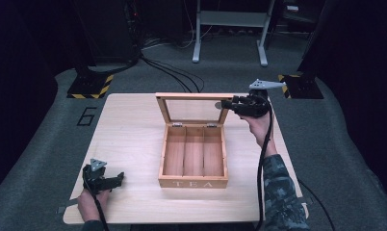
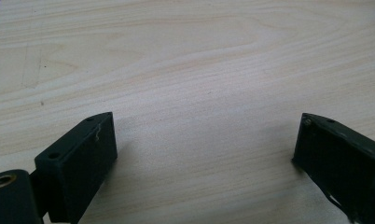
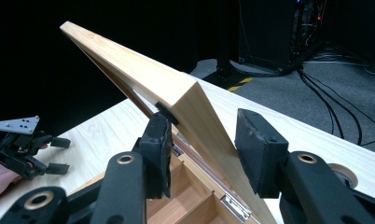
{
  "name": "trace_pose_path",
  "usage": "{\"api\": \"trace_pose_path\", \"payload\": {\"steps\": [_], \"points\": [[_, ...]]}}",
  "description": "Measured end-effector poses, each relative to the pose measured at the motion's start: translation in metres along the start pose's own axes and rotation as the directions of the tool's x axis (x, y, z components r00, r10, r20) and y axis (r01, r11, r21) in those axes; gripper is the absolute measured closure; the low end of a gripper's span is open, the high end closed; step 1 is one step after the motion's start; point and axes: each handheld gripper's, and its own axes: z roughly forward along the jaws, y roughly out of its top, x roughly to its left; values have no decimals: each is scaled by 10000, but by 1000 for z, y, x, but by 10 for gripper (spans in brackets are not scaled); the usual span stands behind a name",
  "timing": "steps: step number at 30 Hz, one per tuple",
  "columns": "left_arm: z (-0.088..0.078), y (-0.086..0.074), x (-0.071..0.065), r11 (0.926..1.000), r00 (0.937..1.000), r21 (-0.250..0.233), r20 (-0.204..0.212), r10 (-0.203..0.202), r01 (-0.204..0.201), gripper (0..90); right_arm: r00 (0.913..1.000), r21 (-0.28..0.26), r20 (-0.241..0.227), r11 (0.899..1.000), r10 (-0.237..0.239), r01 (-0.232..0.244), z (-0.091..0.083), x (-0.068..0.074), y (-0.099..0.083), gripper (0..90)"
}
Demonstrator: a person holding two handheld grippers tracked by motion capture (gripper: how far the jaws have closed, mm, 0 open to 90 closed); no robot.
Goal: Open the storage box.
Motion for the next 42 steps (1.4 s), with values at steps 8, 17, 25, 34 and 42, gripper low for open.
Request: {"api": "trace_pose_path", "payload": {"steps": [8,17,25,34,42], "points": [[0,0,0,10000,10000,1,1,1,-1,56,10000,9,-11,10000,-4,4,0,0,0,564],[0,0,0,10000,10000,6,5,4,-4,56,10000,20,-24,10000,-4,4,0,0,0,564],[0,0,0,10000,10000,9,4,6,-6,57,10000,32,-41,10000,9,-9,0,0,0,563],[0,0,0,10000,10000,8,5,10,-10,57,10000,20,-29,10000,-5,5,-1,2,-2,560],[0,0,0,10000,10000,15,0,67,-67,57,10000,-9,-40,10000,29,-29,-5,8,-9,538]]}}
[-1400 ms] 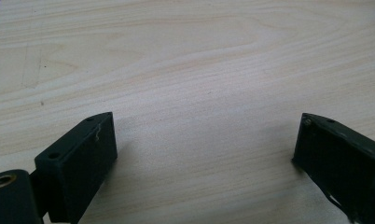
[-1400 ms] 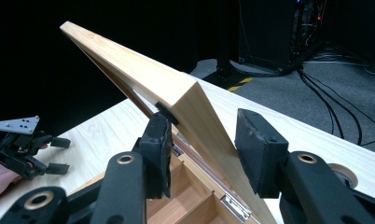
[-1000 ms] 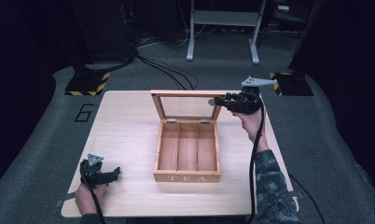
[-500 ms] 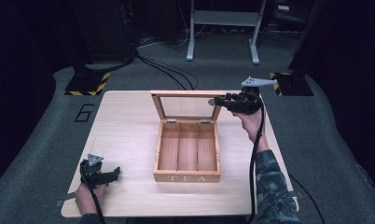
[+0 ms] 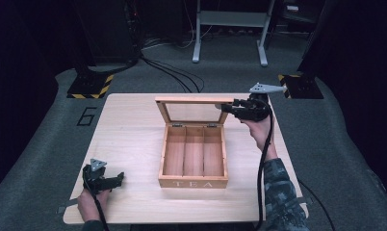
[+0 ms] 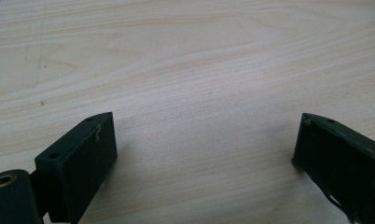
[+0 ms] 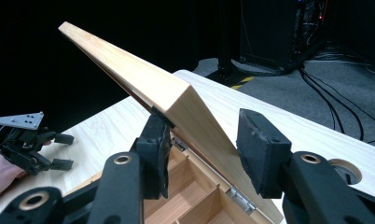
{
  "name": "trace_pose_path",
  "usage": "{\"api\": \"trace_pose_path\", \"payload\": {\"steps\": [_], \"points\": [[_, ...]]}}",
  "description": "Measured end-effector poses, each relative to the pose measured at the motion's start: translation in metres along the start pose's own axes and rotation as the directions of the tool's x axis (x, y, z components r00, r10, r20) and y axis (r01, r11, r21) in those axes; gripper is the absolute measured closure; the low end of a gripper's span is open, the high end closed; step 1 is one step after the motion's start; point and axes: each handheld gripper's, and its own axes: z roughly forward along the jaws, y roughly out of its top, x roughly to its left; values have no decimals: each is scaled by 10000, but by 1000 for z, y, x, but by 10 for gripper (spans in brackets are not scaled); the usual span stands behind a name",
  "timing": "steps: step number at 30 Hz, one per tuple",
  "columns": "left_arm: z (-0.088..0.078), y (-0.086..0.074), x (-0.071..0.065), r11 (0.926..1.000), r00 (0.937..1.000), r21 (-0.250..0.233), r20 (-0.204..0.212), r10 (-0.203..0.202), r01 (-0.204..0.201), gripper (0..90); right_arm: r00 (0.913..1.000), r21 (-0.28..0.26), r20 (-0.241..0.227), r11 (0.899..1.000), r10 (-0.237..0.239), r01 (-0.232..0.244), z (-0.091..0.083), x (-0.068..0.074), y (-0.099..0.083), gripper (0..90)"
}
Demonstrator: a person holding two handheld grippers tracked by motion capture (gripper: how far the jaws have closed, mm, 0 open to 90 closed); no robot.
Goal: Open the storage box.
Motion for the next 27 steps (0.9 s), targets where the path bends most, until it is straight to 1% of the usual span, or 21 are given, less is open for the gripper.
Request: {"api": "trace_pose_path", "payload": {"steps": [2,5,10,12,13,14,16,17,19,20,23,24,27], "points": [[0,0,0,10000,10000,-1,1,0,0,56,10000,-1,-21,10000,43,-43,-1,2,-4,521],[0,0,0,10000,10000,10,13,16,-16,56,9997,-38,8,9997,258,-258,-3,7,-11,476],[0,0,0,10000,10000,3,27,22,-22,57,9976,-46,444,9986,527,-525,-6,17,-24,374],[0,0,0,10000,10000,2,28,24,-24,57,9969,21,504,9981,606,-608,-7,22,-29,336],[0,0,0,10000,10000,13,34,21,-21,57,9959,120,675,9981,596,-605,-7,24,-32,306],[0,0,0,10000,10000,-25,16,-25,25,57,9955,174,737,9980,601,-615,-7,26,-34,307],[0,0,0,10000,10000,38,54,3,-3,57,9954,211,731,9978,618,-635,-8,30,-40,286],[0,0,0,10000,10000,36,52,2,-3,57,9947,289,810,9974,627,-653,-8,32,-43,265],[0,0,0,10000,10000,32,51,3,-3,57,9948,422,782,9968,647,-682,-8,35,-49,243],[0,0,0,10000,10000,29,52,2,-2,57,9944,477,848,9966,624,-666,-8,36,-52,225],[0,0,0,10000,10000,32,47,7,-7,57,9934,579,926,9957,673,-729,-8,41,-62,197],[0,0,0,10000,10000,35,53,13,-13,57,9935,618,979,9960,587,-649,-9,43,-65,193],[0,0,0,10000,10000,30,57,33,-33,58,9936,731,988,9954,550,-623,-11,47,-75,189]]}}
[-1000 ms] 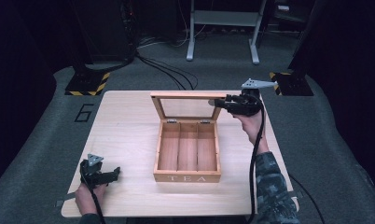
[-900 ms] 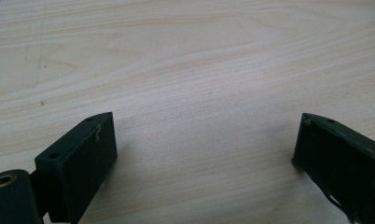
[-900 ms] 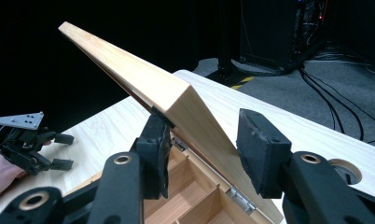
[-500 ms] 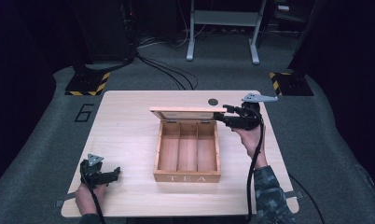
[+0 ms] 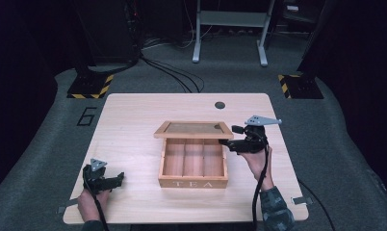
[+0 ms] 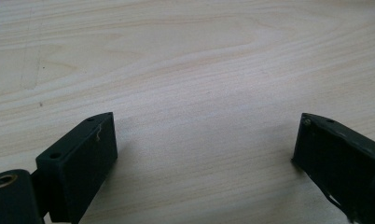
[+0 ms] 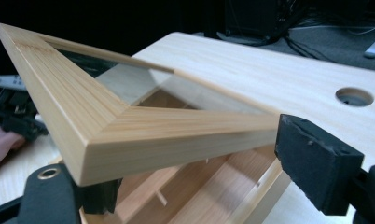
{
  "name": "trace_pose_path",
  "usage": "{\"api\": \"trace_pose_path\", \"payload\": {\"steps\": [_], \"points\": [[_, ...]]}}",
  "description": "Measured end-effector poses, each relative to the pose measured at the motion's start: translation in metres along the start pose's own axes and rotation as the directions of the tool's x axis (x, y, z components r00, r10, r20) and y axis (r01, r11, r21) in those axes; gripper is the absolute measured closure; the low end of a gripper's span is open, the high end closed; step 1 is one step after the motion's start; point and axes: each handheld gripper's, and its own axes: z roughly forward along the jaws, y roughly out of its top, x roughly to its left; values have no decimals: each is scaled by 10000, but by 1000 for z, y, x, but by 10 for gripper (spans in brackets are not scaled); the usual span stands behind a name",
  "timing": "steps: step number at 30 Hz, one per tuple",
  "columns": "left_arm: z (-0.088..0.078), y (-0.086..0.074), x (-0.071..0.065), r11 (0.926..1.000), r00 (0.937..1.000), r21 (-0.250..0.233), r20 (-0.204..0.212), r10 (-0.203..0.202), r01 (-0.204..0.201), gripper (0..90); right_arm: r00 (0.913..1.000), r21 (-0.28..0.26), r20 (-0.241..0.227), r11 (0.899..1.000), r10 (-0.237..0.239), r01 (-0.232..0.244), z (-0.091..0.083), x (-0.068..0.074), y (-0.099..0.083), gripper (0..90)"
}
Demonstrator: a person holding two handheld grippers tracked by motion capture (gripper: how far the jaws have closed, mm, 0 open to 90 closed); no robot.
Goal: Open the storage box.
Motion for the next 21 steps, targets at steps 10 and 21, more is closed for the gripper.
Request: {"api": "trace_pose_path", "payload": {"steps": [10,21], "points": [[0,0,0,10000,10000,-10,3,1,-1,59,9998,655,-198,9978,-37,50,4,10,-46,177],[0,0,0,10000,10000,-9,3,0,0,59,9997,1447,96,9892,-241,224,16,19,-90,183]]}}
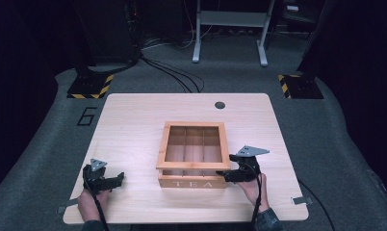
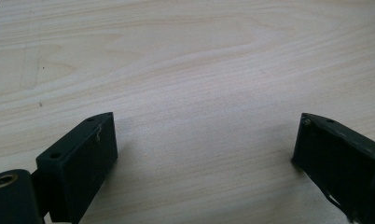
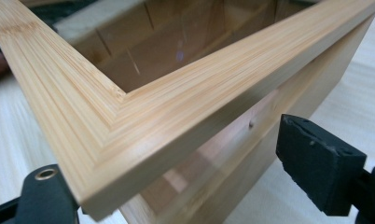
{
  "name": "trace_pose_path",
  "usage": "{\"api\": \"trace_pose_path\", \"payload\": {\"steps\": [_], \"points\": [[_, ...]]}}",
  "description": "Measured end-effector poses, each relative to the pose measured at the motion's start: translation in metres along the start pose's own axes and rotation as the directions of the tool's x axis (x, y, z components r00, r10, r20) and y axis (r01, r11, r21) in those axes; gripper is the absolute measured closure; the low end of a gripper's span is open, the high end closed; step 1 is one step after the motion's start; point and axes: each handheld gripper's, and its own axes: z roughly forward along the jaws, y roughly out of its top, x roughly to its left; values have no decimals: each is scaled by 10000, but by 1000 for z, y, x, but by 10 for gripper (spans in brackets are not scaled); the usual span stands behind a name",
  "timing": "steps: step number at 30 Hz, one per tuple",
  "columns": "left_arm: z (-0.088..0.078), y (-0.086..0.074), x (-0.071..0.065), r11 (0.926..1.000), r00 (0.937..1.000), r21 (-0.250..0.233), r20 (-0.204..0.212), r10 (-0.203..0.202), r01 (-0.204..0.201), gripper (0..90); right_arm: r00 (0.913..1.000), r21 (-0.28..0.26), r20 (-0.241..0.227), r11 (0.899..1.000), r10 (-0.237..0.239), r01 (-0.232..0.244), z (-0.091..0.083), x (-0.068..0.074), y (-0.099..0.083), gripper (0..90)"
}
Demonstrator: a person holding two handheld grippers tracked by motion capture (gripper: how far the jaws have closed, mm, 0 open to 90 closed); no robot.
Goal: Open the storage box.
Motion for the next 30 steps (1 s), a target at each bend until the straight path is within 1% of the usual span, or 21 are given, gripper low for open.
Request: {"api": "trace_pose_path", "payload": {"steps": [2,3,5,9,14,15,16,18,20,22,23,24,25,27,30], "points": [[0,0,0,10000,10000,0,0,-1,1,59,10000,268,-4,9996,-19,19,4,0,-5,178],[0,0,0,10000,10000,4,-1,1,-1,59,9999,245,16,9997,99,-99,4,0,-7,182],[0,0,0,10000,10000,4,4,0,0,59,10000,183,-29,9998,26,-26,4,-1,-8,190],[0,0,0,10000,10000,-1,-1,0,0,59,9998,197,-154,9997,147,-144,2,-3,-9,193],[0,0,0,10000,10000,1,-2,2,-2,59,9991,225,-249,9992,332,-327,-5,-6,-11,191],[0,0,0,10000,10000,0,-2,0,0,59,9985,273,-373,9988,412,-402,-7,-6,-12,171],[0,0,0,10000,10000,2,-3,1,-1,59,9985,358,-415,9988,354,-339,-8,-7,-13,152],[0,0,0,10000,10000,2,-2,2,-2,59,9974,498,-574,9979,443,-414,-11,-6,-15,153],[0,0,0,10000,10000,0,-2,0,0,59,9987,836,-477,9964,172,-132,-10,-3,-19,151],[0,0,0,10000,10000,-57,-38,19,-19,59,9984,1179,-545,9930,131,-66,-8,0,-25,152],[0,0,0,10000,10000,-26,-36,40,-40,60,9978,1030,-590,9944,311,-250,-8,0,-29,166],[0,0,0,10000,10000,-65,-39,18,-18,60,9978,1000,-580,9947,314,-255,-9,-2,-32,161],[0,0,0,10000,10000,-63,-37,14,-14,60,9975,1026,-551,9939,453,-395,-10,-3,-34,161],[0,0,0,10000,10000,-64,-41,31,-31,60,9975,966,-521,9944,479,-427,-13,-5,-38,158],[0,0,0,10000,10000,-68,-40,22,-22,60,9982,888,-338,9950,495,-463,-20,-8,-45,152]]}}
